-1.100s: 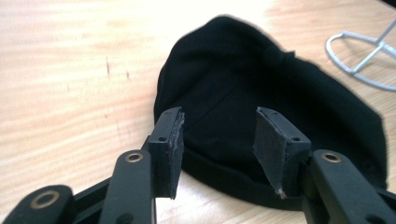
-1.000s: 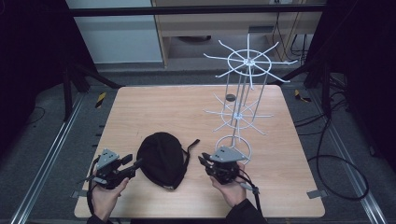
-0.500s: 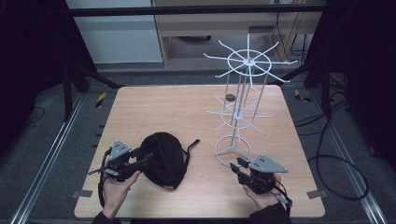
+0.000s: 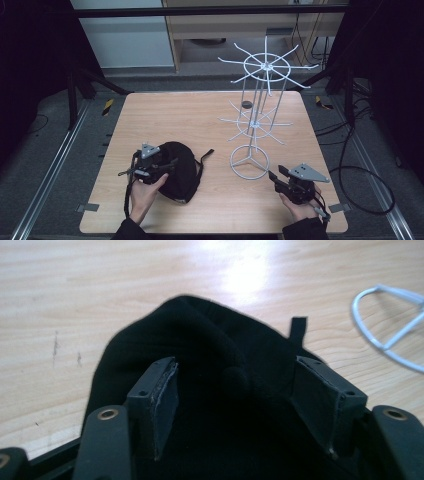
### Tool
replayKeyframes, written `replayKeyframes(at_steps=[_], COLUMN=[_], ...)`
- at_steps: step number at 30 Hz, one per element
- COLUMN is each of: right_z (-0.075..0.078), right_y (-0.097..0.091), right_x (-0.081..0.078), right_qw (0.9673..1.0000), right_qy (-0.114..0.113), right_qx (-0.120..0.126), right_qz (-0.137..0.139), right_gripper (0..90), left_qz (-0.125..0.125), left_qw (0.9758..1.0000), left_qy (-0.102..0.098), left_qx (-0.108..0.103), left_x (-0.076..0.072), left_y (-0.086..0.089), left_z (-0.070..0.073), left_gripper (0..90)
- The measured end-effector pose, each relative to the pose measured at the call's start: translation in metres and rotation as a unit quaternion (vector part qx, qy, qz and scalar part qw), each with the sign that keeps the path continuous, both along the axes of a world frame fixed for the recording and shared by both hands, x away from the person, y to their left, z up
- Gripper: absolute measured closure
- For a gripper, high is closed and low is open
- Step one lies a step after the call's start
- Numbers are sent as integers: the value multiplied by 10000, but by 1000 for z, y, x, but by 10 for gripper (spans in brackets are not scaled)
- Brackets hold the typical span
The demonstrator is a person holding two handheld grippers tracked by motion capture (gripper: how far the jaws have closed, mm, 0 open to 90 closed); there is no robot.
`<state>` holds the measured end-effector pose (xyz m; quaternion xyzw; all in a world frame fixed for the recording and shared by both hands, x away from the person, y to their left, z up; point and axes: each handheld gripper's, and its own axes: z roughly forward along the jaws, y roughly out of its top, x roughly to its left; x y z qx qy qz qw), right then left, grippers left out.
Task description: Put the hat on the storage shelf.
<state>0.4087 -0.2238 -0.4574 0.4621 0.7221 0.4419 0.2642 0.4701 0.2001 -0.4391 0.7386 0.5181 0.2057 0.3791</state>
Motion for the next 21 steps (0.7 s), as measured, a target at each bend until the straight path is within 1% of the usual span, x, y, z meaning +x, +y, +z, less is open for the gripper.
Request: replayKeyframes(at_steps=[2,5,6,7,8,9,10,11,12,13,14,16,17,19,21], right_z=[-2,-4,-5,-5,-6,-7,-7,-7,-6,-7,-7,-8,-9,-9,-9], right_y=[0,0,-1,-1,-2,-3,-3,-3,-4,-5,-5,-6,-6,-6,-6], right_x=[2,3,4,4,5,5,5,5,5,6,6,6,7,7,7], right_qw=[10000,9999,9999,9999,9999,9998,9998,9998,9998,9998,9998,9998,9998,9997,9997], right_qy=[24,85,118,118,129,155,155,156,183,167,167,175,179,187,200], right_qx=[-42,-78,-80,-80,-87,-64,-64,-66,-49,-65,-65,-78,-99,-99,-109], right_qz=[0,-15,-28,-28,-26,-48,-48,-52,-68,-71,-71,-86,-87,-94,-83], right_gripper=[548,544,544,544,544,545,545,545,546,548,548,551,553,555,559], left_qz=[32,89,136,136,164,177,177,206,219,233,265,317,335,349,348], left_qw=[9999,9998,9994,9994,9992,9989,9989,9987,9987,9987,9988,9988,9986,9986,9987], left_qy=[116,178,287,287,337,427,427,457,457,446,419,374,351,339,282], left_qx=[72,94,157,157,168,107,107,50,8,-16,-28,-81,-188,-216,-256], left_x=[3,5,7,7,8,10,10,10,11,10,10,9,9,8,7], left_y=[-3,-6,-7,-7,-7,-5,-5,-3,-2,0,1,6,11,13,16], left_z=[-3,-7,-11,-11,-14,-17,-17,-18,-18,-17,-16,-14,-11,-10,-6], left_gripper=[348,393,457,501,501,600,633,633,658,712,712,758,773,777,781])
